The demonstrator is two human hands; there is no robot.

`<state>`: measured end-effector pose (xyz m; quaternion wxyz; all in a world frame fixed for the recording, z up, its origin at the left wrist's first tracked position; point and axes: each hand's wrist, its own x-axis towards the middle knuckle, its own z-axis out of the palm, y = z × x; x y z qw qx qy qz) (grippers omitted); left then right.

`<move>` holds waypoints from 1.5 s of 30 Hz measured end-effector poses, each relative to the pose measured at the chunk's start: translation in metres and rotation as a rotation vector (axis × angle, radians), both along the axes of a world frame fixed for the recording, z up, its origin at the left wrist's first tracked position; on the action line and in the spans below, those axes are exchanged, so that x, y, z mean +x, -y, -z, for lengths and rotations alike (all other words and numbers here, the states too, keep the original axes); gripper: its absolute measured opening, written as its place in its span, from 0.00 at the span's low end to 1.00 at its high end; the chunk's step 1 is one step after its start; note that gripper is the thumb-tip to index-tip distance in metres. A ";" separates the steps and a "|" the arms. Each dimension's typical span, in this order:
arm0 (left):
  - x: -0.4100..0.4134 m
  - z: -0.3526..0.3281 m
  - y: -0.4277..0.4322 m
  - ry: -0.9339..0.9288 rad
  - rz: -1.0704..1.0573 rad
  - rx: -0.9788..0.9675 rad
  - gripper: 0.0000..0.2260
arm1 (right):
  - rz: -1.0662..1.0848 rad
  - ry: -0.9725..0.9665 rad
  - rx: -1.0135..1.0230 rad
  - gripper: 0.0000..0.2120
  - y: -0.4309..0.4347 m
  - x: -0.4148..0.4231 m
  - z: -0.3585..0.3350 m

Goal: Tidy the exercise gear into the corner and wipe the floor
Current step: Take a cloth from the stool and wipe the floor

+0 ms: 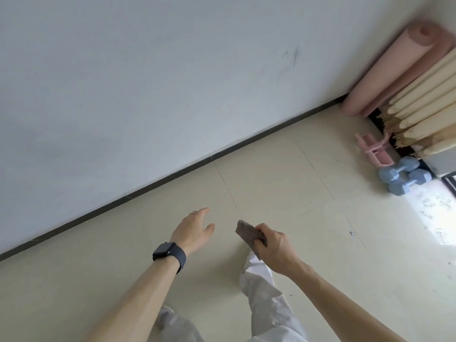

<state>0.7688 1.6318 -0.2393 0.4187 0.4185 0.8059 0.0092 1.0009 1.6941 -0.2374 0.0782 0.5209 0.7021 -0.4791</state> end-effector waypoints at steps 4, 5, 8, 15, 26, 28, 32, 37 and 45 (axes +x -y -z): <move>-0.030 0.039 -0.018 -0.024 0.152 -0.077 0.26 | 0.129 0.045 -0.006 0.11 0.003 -0.004 0.031; -0.037 0.048 -0.022 -0.033 0.190 -0.068 0.27 | 0.175 0.058 0.001 0.12 0.007 -0.006 0.038; -0.051 0.072 -0.028 -0.036 0.340 -0.001 0.27 | 0.325 0.091 0.043 0.16 0.027 -0.012 0.055; -0.058 0.136 -0.034 -0.103 0.626 0.177 0.28 | 0.731 0.062 0.043 0.15 0.066 -0.023 0.125; -0.008 0.405 -0.107 -0.250 0.842 -0.074 0.32 | 0.907 0.097 -0.096 0.14 0.000 0.017 0.387; 0.005 0.459 -0.127 -0.266 0.850 -0.059 0.32 | 0.884 0.139 -0.078 0.14 -0.015 0.028 0.439; 0.024 0.559 -0.157 -0.302 0.909 -0.034 0.32 | 0.877 0.175 -0.026 0.14 -0.037 0.045 0.541; 0.044 0.653 -0.190 -0.296 0.948 -0.027 0.34 | 0.946 0.228 0.076 0.15 -0.062 0.068 0.641; 0.069 0.732 -0.256 -0.283 0.788 -0.022 0.38 | 0.904 0.368 0.396 0.17 -0.136 0.127 0.711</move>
